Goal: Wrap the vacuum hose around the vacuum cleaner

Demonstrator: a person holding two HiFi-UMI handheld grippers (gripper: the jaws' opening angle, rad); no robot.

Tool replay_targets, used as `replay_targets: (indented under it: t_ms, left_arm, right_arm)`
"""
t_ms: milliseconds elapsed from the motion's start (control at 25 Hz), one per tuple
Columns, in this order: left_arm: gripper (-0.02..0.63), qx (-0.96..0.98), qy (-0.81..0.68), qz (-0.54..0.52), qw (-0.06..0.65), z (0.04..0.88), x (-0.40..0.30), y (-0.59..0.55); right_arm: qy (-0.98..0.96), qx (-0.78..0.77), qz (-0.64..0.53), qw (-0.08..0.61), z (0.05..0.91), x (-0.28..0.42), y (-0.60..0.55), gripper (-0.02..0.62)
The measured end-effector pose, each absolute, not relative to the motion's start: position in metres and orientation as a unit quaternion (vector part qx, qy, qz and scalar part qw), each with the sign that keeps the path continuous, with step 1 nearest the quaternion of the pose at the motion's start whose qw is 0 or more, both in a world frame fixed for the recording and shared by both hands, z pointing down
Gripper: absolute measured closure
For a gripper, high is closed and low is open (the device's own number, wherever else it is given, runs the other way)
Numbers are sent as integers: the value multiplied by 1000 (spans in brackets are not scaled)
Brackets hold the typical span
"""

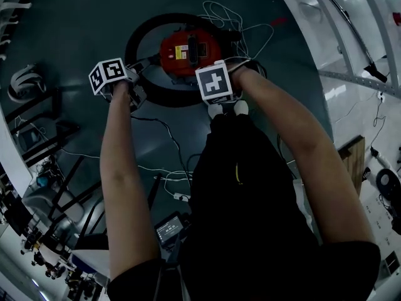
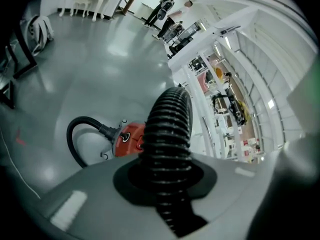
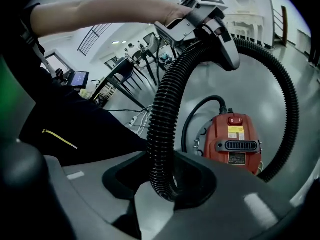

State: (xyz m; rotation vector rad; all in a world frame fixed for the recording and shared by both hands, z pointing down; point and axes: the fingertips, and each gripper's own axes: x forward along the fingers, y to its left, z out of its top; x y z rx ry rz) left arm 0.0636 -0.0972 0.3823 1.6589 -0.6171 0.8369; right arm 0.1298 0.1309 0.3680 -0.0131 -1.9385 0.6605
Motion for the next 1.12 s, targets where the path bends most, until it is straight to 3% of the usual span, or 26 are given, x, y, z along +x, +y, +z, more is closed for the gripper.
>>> replay_targets:
  t_ms: [720,1120]
  left_arm:
    - [519,709,-259,325,570,371,93,-125]
    - [520,696,-309,288,580,399,80,-115]
  right_arm:
    - [-749,-26,244,616,345,181,90,440]
    - [-737,-31,188,649,388,193,91,442]
